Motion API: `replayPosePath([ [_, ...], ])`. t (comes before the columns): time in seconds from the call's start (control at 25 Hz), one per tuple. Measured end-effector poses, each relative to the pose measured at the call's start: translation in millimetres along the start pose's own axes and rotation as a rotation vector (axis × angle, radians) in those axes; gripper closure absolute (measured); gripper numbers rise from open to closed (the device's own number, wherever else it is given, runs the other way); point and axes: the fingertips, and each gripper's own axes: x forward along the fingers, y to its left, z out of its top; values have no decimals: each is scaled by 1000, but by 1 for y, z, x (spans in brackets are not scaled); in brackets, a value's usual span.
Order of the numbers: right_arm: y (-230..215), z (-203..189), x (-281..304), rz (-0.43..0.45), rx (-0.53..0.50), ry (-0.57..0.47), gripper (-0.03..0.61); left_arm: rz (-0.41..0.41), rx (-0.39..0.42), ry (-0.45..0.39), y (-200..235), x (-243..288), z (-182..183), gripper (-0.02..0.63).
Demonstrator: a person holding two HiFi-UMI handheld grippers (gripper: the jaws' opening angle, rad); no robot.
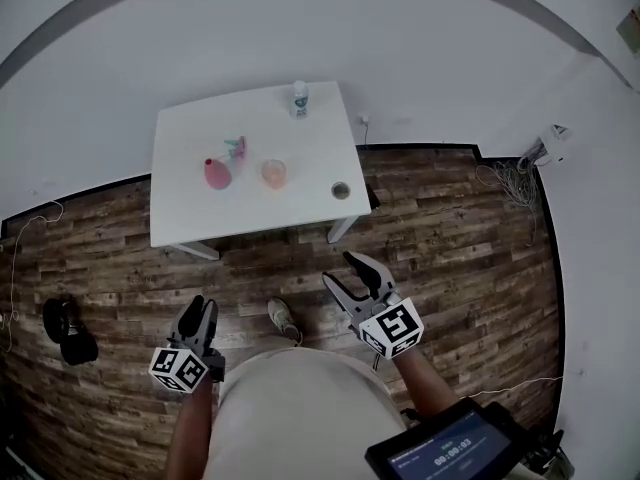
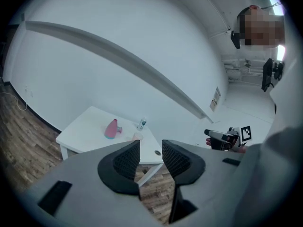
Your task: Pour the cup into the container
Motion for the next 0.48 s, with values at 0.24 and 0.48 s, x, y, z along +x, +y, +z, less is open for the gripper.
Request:
replayPosePath([
  [0.24,-5,8,64,37,-37,22,357,5,14,-26,42,21,29,472],
  [0.48,-14,4,114,63,-64,52,339,4,36,-29,66,42,42,471],
])
